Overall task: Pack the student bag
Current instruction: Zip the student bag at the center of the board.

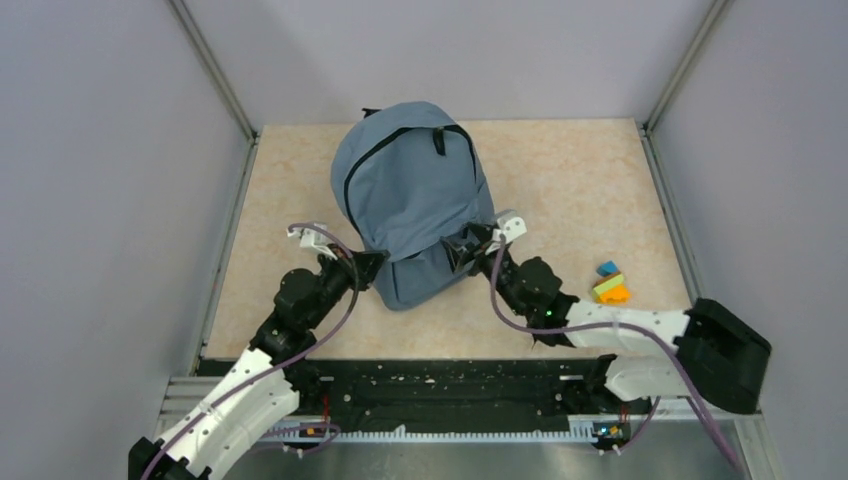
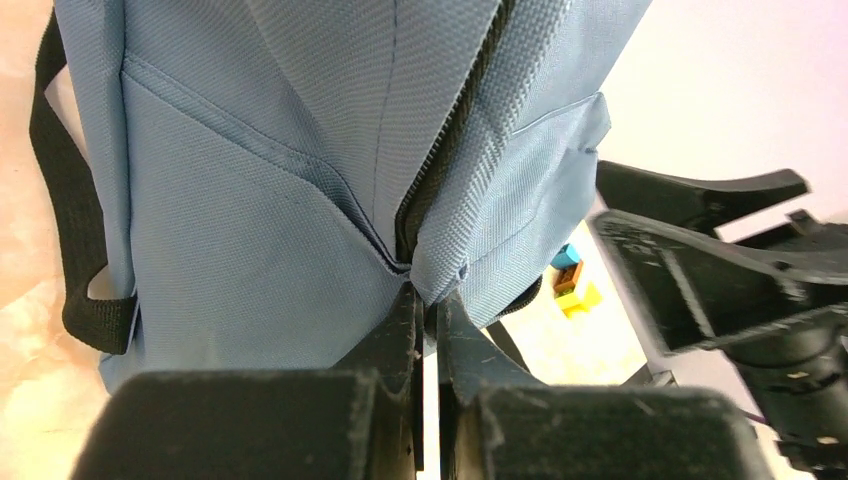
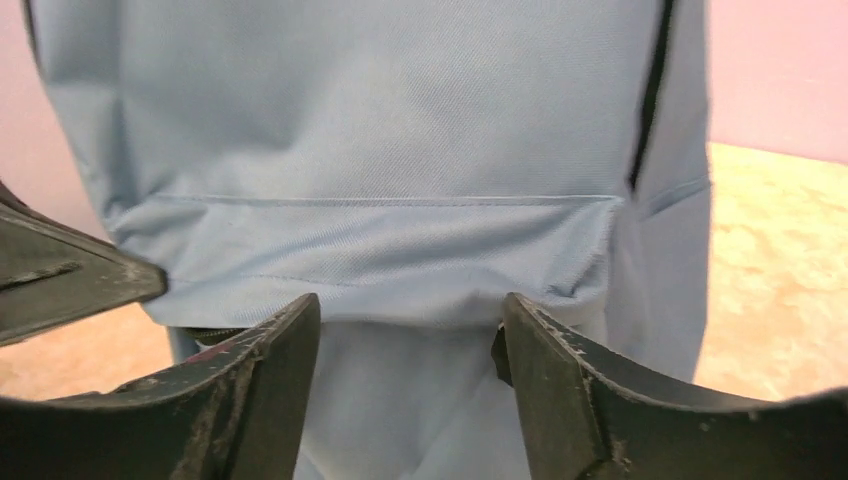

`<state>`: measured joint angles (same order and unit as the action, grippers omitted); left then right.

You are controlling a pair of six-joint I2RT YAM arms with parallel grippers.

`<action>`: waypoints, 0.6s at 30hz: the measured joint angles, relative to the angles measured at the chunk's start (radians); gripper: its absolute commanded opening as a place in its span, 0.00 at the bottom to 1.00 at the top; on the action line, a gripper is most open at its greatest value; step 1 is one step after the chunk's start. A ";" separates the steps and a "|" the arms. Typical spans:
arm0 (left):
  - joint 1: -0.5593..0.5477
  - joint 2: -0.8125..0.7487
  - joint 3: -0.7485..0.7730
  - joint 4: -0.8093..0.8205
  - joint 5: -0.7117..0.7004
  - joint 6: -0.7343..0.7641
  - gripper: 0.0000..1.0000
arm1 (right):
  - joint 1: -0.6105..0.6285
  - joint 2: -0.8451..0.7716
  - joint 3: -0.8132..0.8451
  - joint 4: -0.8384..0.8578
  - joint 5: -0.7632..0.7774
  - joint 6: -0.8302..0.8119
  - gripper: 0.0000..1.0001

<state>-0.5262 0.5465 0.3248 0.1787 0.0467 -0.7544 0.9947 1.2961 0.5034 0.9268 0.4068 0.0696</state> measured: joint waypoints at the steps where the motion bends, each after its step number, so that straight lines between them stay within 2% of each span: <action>1: 0.000 -0.001 0.000 -0.001 -0.004 0.002 0.00 | 0.000 -0.055 -0.013 -0.039 -0.009 0.010 0.73; 5: -0.001 0.000 0.000 -0.003 -0.002 0.010 0.00 | -0.017 -0.232 -0.039 -0.175 -0.021 0.044 0.78; 9: -0.001 0.010 0.000 0.003 0.017 0.029 0.00 | -0.110 -0.327 -0.046 -0.288 -0.096 0.085 0.79; 13: -0.001 0.014 0.000 0.008 0.024 0.045 0.00 | -0.214 -0.338 -0.059 -0.367 -0.197 0.100 0.73; 18: -0.001 0.017 0.000 0.008 0.028 0.053 0.00 | -0.237 -0.301 -0.065 -0.389 -0.313 0.098 0.69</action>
<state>-0.5270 0.5632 0.3248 0.1864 0.0746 -0.7017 0.7578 0.9947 0.4381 0.5381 0.0940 0.1677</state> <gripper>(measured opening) 0.027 0.698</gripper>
